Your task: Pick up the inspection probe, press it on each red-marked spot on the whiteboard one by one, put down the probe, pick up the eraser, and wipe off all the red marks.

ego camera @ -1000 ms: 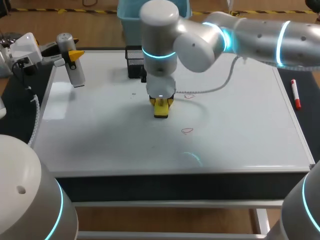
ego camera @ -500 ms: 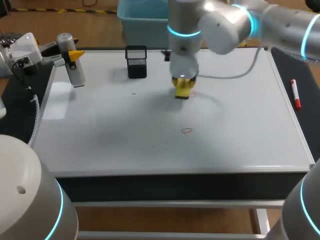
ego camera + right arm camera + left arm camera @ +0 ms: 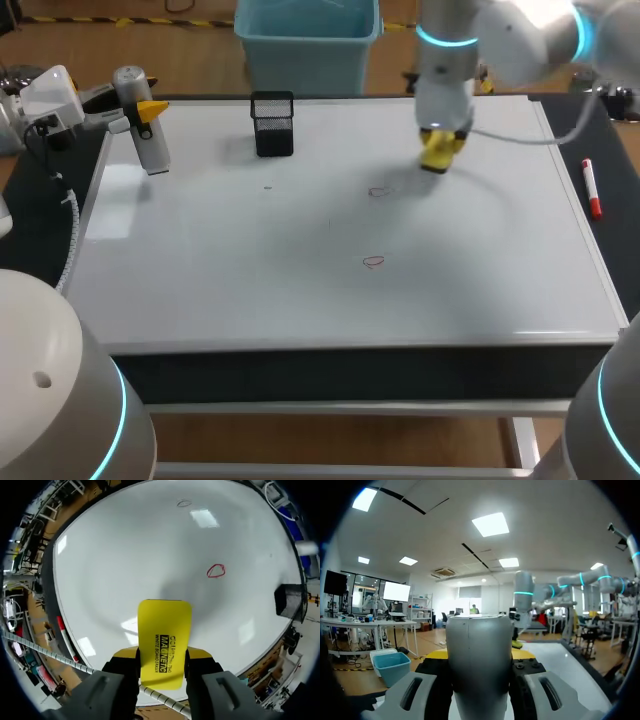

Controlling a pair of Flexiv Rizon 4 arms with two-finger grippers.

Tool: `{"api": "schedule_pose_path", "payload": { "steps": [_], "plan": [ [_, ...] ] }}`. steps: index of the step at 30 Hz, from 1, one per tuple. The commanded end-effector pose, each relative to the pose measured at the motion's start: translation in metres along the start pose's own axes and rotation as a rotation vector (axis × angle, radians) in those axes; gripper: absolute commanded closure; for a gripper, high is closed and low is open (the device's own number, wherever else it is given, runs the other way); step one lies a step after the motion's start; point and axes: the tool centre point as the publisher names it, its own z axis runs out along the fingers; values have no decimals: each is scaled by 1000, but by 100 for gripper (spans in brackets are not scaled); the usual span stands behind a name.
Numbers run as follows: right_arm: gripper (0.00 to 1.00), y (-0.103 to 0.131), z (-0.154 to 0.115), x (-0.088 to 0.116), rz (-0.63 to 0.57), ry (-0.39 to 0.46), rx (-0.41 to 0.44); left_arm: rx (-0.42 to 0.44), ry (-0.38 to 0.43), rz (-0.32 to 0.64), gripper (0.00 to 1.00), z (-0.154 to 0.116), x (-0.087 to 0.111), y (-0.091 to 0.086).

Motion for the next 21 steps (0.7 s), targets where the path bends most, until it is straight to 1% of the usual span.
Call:
{"api": "schedule_pose_path", "payload": {
  "steps": [1, 6, 12, 17, 21],
  "plan": [
    [100, -27, 3, 31, 37, -13, -25, 0, -1, 1, 100, 1, 0, -1],
    [100, -52, 13, 56, 101, 2, -33, 0, -1, 1, 100, 1, 0, -1],
    [100, -79, 22, 79, 166, 7, -56, 0, -1, 1, 100, 1, 0, -1],
    [100, -94, 28, 90, 179, 26, -59, 0, -1, 1, 100, 1, 0, -1],
    [100, -101, 28, 95, 182, 20, -61, 0, -1, 1, 100, 1, 0, -1]
  ]
}}
